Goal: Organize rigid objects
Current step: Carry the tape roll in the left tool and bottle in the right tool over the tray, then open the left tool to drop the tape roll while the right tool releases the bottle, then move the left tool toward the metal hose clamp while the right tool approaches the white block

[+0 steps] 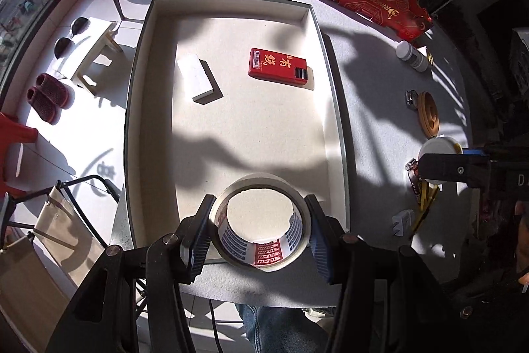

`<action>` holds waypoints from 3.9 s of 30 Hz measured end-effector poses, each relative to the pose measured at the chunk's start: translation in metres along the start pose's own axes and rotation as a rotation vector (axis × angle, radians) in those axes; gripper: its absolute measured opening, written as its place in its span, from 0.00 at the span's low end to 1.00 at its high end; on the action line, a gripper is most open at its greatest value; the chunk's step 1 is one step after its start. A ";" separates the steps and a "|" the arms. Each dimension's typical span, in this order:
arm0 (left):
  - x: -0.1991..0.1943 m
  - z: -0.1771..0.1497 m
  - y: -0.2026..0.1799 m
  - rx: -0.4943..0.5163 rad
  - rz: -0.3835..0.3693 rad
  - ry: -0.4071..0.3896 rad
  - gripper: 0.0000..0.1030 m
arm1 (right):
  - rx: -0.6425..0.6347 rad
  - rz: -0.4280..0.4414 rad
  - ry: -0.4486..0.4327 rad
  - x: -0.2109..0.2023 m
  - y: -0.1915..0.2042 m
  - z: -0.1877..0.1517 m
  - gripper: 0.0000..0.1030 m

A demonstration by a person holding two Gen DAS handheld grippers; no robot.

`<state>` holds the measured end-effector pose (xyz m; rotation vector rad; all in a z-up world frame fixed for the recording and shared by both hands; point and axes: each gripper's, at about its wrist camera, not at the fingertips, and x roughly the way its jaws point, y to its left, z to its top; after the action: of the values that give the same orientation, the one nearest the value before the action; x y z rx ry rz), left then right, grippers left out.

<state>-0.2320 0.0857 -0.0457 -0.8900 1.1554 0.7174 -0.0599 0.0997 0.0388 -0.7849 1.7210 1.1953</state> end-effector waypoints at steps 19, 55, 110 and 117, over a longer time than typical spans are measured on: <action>0.000 0.042 0.036 -0.101 0.116 -0.036 0.55 | 0.004 0.056 -0.081 0.012 0.055 0.045 0.63; 0.047 0.065 0.036 -0.127 0.191 0.020 0.55 | -0.097 -0.024 -0.088 0.048 0.087 0.097 0.63; 0.034 0.035 -0.061 0.127 0.165 0.178 1.00 | 0.197 0.093 -0.061 0.026 -0.068 -0.031 0.99; 0.062 0.032 -0.155 0.360 0.136 0.217 1.00 | 0.467 0.051 -0.056 0.031 -0.163 -0.093 0.99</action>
<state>-0.0690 0.0417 -0.0675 -0.5977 1.4942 0.5065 0.0391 -0.0437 -0.0386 -0.4223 1.8816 0.7884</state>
